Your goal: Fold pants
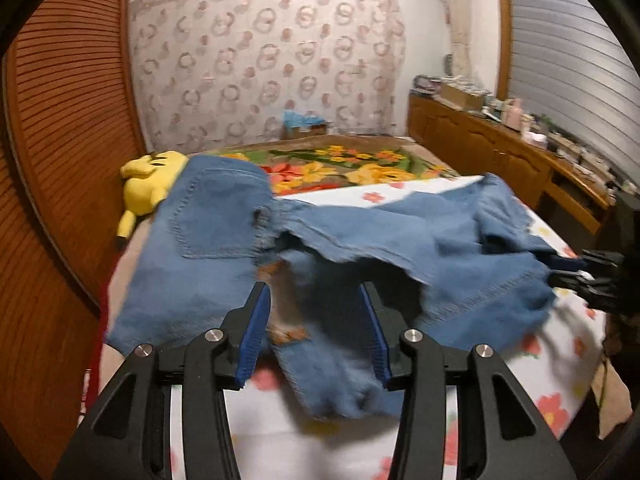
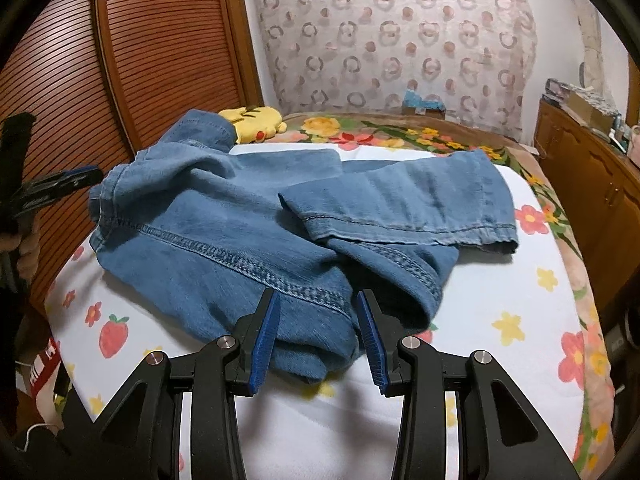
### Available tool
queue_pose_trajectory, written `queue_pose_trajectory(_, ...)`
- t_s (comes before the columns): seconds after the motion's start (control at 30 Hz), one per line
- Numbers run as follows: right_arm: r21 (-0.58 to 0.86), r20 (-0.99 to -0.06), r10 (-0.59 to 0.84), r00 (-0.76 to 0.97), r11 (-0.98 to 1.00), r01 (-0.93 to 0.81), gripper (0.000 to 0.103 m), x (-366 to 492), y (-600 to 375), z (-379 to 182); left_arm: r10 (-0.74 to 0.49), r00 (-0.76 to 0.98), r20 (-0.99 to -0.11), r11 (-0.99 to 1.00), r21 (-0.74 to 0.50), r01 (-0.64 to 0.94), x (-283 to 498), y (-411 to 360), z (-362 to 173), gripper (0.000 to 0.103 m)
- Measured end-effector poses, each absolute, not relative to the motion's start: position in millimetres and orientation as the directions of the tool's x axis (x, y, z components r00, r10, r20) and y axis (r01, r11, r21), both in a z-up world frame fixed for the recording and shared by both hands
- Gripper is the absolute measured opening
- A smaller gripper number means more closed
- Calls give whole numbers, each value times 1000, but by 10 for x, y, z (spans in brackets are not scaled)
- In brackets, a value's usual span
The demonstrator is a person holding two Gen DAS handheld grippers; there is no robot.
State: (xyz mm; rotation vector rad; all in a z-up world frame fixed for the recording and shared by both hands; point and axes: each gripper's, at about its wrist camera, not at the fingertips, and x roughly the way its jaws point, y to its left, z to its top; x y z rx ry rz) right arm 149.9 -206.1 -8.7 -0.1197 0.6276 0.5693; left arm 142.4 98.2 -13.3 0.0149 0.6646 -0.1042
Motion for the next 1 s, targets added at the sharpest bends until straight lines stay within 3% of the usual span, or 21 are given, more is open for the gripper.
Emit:
queue_pose_trajectory(0.2,60,-612,464,640,835,-547,40,1571,-1974,-137,-191,746,-637,977,-51,207,1358,620,-329,50)
queue_pose_trajectory(0.23,62,-613,471,634,829,-555,20,1569,-1967,-136,-196,740,-643,976,-51,214,1377,594,-356,50)
queue_pose_trajectory(0.27,67,-615,483,623,820,-569,13,1561,-1964,-133,-197,732,-652,975,-51,217,1407,560,-394,50)
queue_pose_trajectory(0.33,72,-589,498,636,816,-573,8,1508,-2016,-85,-194,722,-664,975,-47,219,1457,521,-440,50)
queue_pose_trajectory(0.47,87,-541,526,656,811,-578,7,1327,-2192,26,-179,729,-660,979,-51,195,1466,569,-444,49)
queue_pose_trajectory(0.53,93,-564,524,638,808,-582,7,1309,-2215,-38,-169,734,-658,983,-64,169,1469,664,-432,31)
queue_pose_trajectory(0.57,86,-578,517,631,808,-583,7,1313,-2201,-81,-181,729,-660,982,-85,167,1465,709,-423,13)
queue_pose_trajectory(0.6,80,-591,511,624,807,-585,7,1316,-2177,-126,-189,730,-657,981,-96,167,1449,736,-409,10)
queue_pose_trajectory(0.9,58,-612,508,606,793,-607,7,1257,-2095,-142,-114,748,-653,993,-69,91,1199,996,-345,4)
queue_pose_trajectory(0.97,62,-613,509,604,793,-606,7,1265,-2112,-119,-108,747,-656,994,-71,81,1192,1034,-358,6)
queue_pose_trajectory(1.0,65,-609,513,606,793,-606,7,1260,-2124,-96,-100,746,-658,995,-67,74,1200,1041,-361,12)
